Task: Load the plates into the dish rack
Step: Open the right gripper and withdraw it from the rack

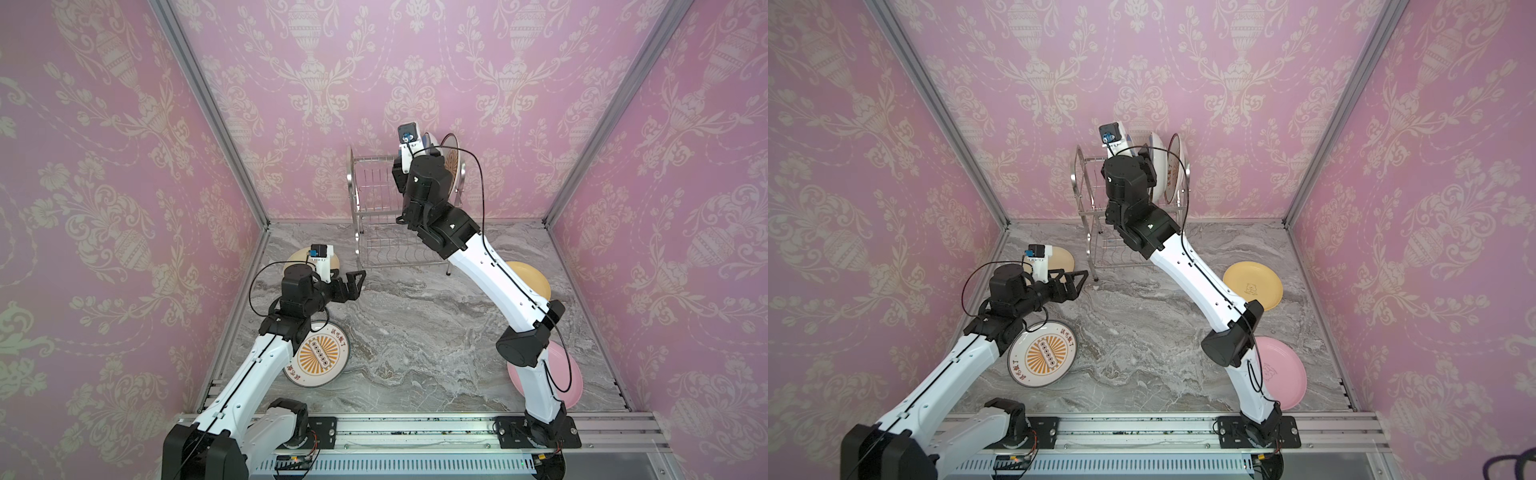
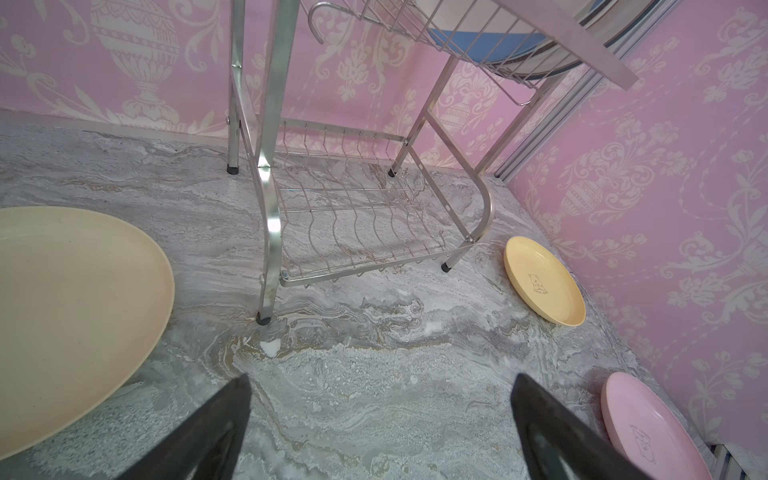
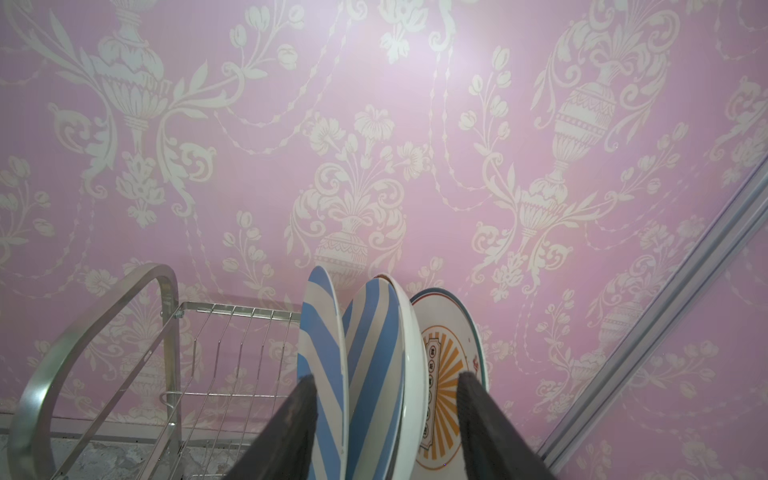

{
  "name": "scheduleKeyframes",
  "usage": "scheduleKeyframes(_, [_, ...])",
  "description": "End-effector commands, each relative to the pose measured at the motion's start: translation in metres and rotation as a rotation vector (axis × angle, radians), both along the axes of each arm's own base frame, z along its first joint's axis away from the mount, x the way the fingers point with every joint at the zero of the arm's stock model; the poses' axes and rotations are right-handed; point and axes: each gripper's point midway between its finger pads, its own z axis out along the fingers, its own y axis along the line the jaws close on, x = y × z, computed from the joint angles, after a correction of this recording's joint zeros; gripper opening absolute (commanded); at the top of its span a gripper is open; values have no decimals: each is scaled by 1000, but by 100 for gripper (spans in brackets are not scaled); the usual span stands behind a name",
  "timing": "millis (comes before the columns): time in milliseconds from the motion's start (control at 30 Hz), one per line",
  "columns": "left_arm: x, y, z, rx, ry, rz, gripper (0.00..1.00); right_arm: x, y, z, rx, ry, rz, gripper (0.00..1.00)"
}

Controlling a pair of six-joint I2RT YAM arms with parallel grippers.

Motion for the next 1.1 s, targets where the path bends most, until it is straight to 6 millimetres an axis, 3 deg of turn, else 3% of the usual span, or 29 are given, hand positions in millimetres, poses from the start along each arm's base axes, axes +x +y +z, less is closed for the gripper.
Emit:
scheduleKeyframes(0, [-1,6,6,11,-9,20,99,-29,-15,23,44,-5,78,59])
scheduleKeyframes(100, [1,5,20,-1,-30,14,99,-51,-31,19,66,33,140,60])
scheduleKeyframes(233, [-1,-5,17,-32,-9,-22,99,-83,-73,-8,117,120,169,61])
scheduleKeyframes(400, [-1,-29,21,-90,-27,-85,99,-115,-164,-88,278,359,91,60])
scheduleKeyframes(433, [-3,-34,6,-89,2,-99,99,-123,-184,-105,317,386,58,60])
scheduleKeyframes(500, [-5,-49,2,-85,12,-140,99,-141,-218,-137,375,439,-15,61])
scheduleKeyframes(633, [-7,-71,-15,-61,54,-193,99,-172,-276,-200,470,558,-189,73])
scheduleKeyframes(767, [-9,-91,-21,-82,70,-236,99,-174,-307,-257,638,638,-248,74])
scheduleKeyframes(900, [-14,-110,-30,-80,86,-281,99,-169,-333,-300,774,654,-302,78])
scheduleKeyframes(1067, [-13,-132,-38,-139,114,-337,99,-159,-382,-348,956,607,-403,79])
